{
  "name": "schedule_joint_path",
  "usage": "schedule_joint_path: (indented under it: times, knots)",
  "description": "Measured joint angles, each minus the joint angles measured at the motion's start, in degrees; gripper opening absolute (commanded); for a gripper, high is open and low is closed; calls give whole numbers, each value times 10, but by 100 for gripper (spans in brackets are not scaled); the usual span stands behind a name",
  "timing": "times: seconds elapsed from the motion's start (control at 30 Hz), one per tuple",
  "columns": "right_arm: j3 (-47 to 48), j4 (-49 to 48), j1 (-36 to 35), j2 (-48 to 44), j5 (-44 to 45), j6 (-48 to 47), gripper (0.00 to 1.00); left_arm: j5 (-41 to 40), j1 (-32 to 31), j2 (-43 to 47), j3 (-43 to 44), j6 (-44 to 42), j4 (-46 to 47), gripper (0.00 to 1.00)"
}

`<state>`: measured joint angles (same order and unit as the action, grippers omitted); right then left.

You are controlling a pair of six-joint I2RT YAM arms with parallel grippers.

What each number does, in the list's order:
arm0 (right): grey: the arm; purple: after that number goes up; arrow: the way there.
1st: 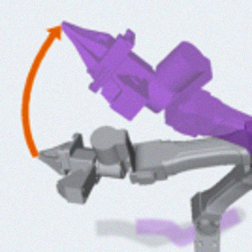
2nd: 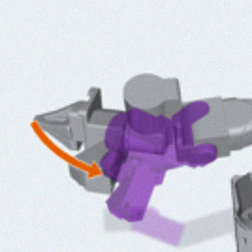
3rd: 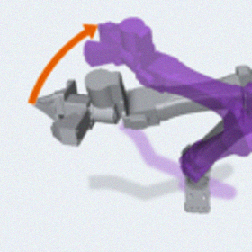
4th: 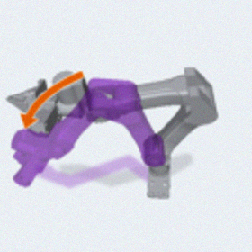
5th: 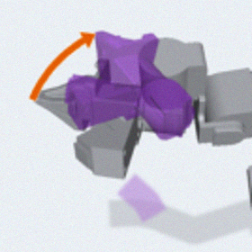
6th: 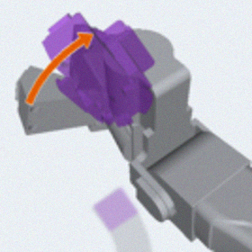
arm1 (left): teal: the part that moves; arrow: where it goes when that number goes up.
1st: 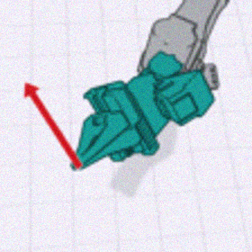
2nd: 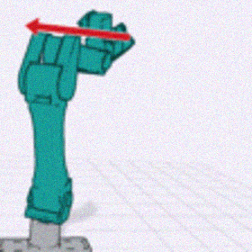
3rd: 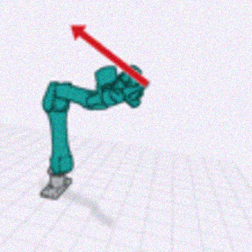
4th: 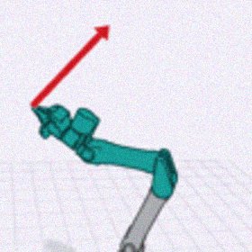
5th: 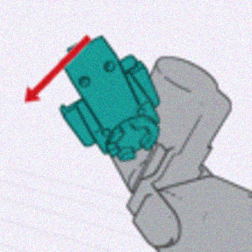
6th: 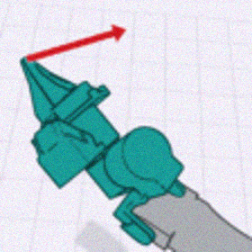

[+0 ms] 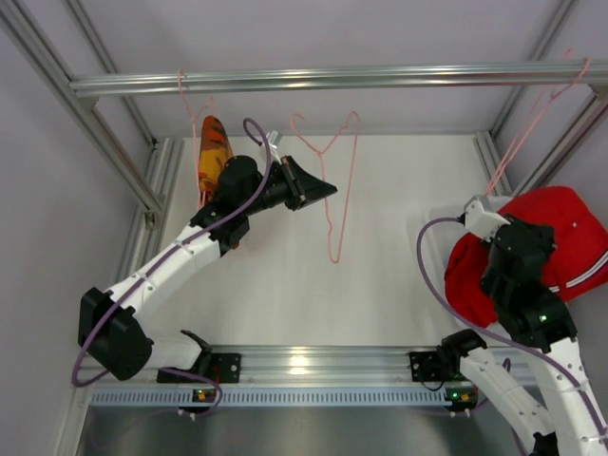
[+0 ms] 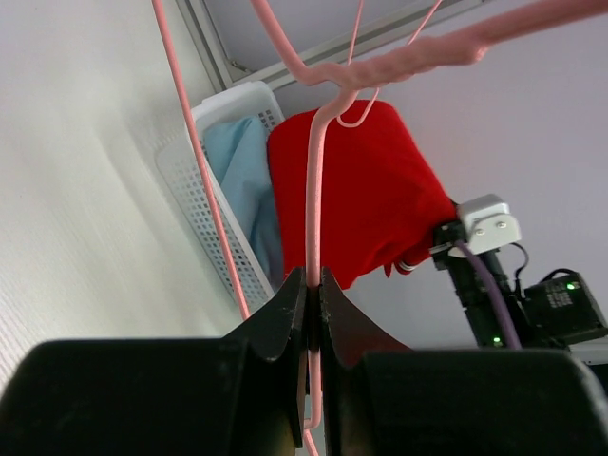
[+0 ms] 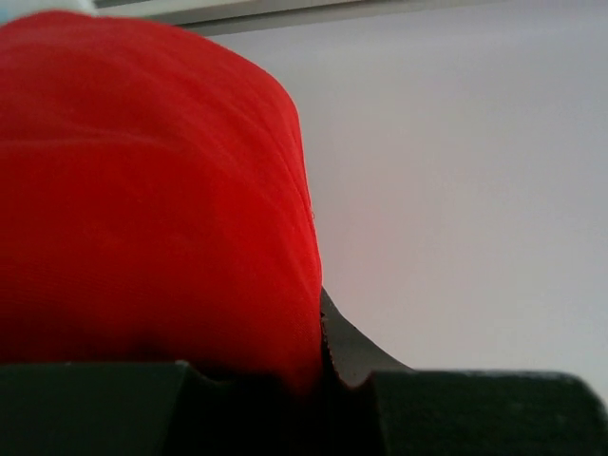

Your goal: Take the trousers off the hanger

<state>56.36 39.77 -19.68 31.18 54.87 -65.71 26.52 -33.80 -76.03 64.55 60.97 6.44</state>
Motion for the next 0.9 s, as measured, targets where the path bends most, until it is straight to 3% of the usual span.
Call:
schedule_joint_path:
  times: [0.33,0.4,0.43,0.5,0.53,0.63,0.77,0.9]
  knots:
    - [-185,32,0,-39,-59,70,3,3,0,0,3,2,0,0]
    - [-203,35,0,-31,-77,88,14,5,0,0,3,3,0,0]
    - [-207,37,0,-24,-85,96,29,7,0,0,3,3,0,0]
    - [-211,38,5,-9,-107,114,47,9,0,0,3,3,0,0]
    - [-211,39,10,0,-119,121,66,9,0,0,3,3,0,0]
    - [-210,52,28,21,-160,141,84,11,-1,0,3,2,0,0]
    - [-175,114,45,36,-244,167,93,11,-1,0,5,-2,0,0]
    - [-37,192,49,39,-359,199,93,11,-2,0,5,-9,0,0]
